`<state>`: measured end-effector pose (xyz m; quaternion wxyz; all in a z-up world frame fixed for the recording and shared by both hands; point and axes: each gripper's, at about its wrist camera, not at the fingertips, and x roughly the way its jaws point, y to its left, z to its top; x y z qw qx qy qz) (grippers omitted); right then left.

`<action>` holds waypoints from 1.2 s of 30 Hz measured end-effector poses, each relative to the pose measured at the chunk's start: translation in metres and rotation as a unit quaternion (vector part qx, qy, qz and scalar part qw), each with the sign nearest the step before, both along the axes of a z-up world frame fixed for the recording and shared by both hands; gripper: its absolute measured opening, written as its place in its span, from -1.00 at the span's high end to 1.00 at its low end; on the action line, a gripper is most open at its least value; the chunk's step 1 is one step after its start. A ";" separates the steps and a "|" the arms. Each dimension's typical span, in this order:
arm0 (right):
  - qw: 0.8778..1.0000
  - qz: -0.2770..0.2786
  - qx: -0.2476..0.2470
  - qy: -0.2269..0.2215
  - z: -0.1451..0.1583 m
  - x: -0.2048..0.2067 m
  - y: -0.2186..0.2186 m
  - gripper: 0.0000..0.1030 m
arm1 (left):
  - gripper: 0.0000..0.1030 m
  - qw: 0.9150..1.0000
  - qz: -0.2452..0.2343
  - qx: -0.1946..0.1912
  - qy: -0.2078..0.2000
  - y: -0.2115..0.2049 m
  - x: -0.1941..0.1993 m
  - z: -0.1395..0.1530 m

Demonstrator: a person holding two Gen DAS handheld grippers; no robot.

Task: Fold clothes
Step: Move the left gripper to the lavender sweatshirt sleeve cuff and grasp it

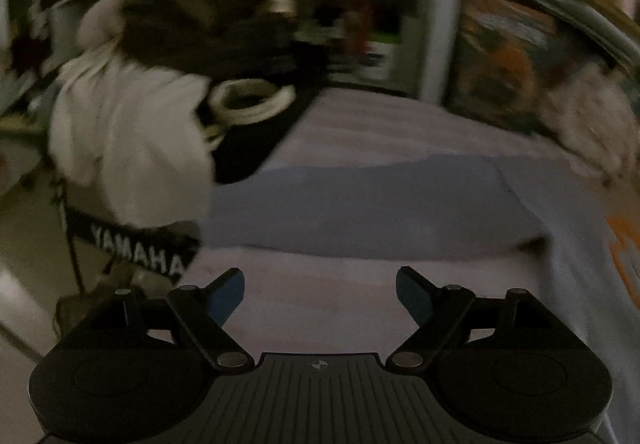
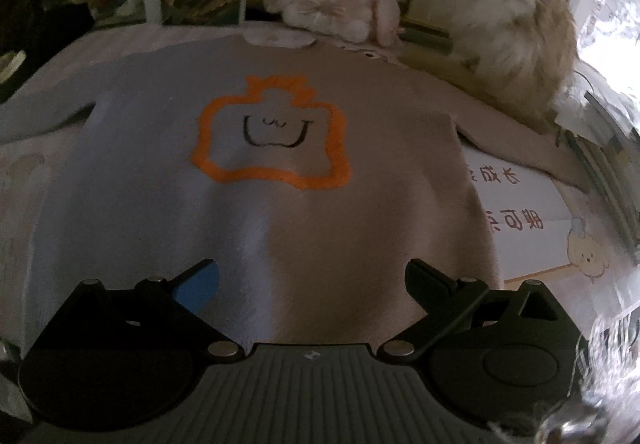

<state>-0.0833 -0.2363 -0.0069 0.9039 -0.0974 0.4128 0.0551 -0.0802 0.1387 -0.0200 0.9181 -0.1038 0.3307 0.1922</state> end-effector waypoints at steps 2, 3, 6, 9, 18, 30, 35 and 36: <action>1.000 0.006 -0.008 0.003 0.000 -0.001 0.003 -0.95 | -0.66 1.000 0.015 -0.008 -0.004 0.012 0.001 -0.003; 1.000 0.009 -0.012 0.004 0.000 -0.001 0.003 -0.95 | -0.66 1.000 0.019 -0.011 -0.006 0.016 0.002 -0.004; 1.000 0.011 -0.021 0.006 0.001 -0.002 0.004 -0.95 | -0.66 0.999 0.037 -0.018 -0.018 0.030 0.008 -0.006; 1.000 0.009 -0.025 0.009 0.002 -0.003 0.002 -0.95 | -0.63 0.996 0.074 -0.047 -0.031 0.048 0.015 -0.010; 0.999 -0.009 -0.036 0.022 0.002 -0.004 -0.006 -0.95 | -0.22 0.988 0.085 -0.113 -0.064 0.060 0.029 -0.020; 0.999 -0.008 -0.029 0.025 0.001 -0.002 -0.006 -0.94 | -0.04 0.981 0.118 -0.134 -0.077 0.060 0.041 -0.018; 0.999 -0.017 -0.023 0.025 0.000 -0.004 -0.010 -0.95 | -0.05 0.977 0.142 -0.139 -0.084 0.091 0.026 -0.018; 0.999 -0.023 -0.019 0.026 0.000 -0.004 -0.011 -0.94 | -0.04 0.976 0.137 -0.147 -0.079 0.095 0.027 -0.020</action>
